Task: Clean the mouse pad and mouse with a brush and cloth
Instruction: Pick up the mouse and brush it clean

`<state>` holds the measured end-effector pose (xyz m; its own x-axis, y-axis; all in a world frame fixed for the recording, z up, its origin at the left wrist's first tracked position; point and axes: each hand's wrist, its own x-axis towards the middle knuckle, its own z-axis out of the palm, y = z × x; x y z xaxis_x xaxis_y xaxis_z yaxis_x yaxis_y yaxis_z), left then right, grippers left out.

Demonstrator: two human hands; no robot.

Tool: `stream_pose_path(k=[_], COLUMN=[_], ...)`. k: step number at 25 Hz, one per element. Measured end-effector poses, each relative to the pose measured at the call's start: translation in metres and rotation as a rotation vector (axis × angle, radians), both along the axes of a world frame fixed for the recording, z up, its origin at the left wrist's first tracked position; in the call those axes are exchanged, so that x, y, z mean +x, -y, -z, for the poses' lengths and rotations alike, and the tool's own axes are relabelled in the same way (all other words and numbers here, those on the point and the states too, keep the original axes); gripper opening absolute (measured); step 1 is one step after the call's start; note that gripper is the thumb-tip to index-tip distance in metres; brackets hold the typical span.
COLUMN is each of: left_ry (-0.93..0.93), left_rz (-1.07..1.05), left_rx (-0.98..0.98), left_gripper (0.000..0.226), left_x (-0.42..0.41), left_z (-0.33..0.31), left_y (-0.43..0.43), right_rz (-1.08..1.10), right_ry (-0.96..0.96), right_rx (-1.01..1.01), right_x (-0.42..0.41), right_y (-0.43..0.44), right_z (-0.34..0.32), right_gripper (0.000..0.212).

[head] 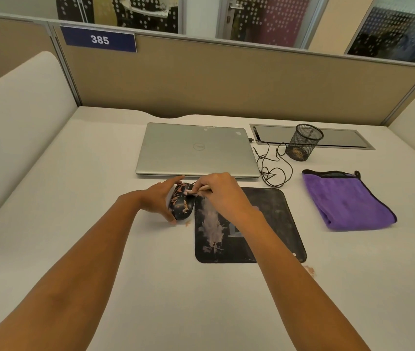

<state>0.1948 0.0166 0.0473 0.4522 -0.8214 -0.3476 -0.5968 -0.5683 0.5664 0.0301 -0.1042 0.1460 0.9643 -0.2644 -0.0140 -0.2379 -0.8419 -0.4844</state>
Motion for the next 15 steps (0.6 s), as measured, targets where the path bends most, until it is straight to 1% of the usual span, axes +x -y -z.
stream_pose_path(k=[4,7,10,15], left_ry=[-0.003,-0.001,-0.002,-0.004], left_rz=[0.004,0.008,0.005,0.002], left_rx=[-0.006,-0.005,-0.004,0.000], left_gripper=[0.130,0.128,0.126,0.130], left_x=[0.001,0.000,-0.001,0.000], left_z=[0.002,0.001,0.001,0.001], left_y=[0.000,0.000,0.001,0.000], right_rz=[-0.074,-0.009,0.025,-0.054], right_ry=[-0.041,0.019,0.076,0.020], right_rx=[-0.016,0.028,-0.010,-0.033], right_x=[-0.021,-0.023,-0.008,0.000], right_y=[-0.007,-0.005,-0.003,-0.012], right_z=[-0.006,-0.011,-0.010,0.000], right_gripper=[0.021,0.021,0.020,0.021])
